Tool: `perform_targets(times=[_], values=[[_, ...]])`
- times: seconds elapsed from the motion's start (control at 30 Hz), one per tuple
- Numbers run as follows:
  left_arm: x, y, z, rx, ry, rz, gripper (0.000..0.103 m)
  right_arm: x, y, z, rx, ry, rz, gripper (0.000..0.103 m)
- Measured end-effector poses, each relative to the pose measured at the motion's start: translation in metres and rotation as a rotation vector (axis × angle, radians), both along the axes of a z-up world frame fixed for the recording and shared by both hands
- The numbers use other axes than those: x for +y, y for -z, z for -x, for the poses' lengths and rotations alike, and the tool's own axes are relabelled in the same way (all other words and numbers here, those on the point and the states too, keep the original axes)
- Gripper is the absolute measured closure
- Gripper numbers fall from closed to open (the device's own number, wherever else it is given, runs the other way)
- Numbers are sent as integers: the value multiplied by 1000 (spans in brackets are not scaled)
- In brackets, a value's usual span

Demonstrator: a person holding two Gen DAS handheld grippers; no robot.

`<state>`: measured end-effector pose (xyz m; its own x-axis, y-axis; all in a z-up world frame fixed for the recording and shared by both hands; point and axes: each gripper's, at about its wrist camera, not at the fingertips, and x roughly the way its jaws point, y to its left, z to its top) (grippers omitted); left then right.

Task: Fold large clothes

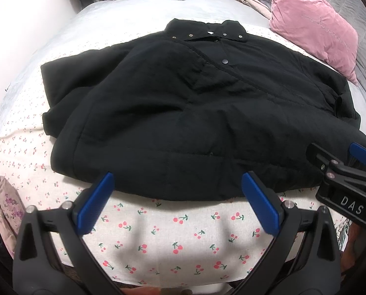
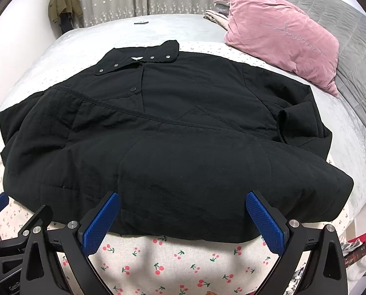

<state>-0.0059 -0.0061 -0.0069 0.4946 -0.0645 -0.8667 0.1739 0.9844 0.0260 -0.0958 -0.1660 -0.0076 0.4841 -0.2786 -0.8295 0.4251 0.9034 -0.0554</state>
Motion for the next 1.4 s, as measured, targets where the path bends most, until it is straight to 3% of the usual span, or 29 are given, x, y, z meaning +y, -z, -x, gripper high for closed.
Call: perform_targets(times=[1.4], values=[[1, 2, 1, 4, 1, 0, 0, 3, 3, -3, 2, -5, -4, 0]])
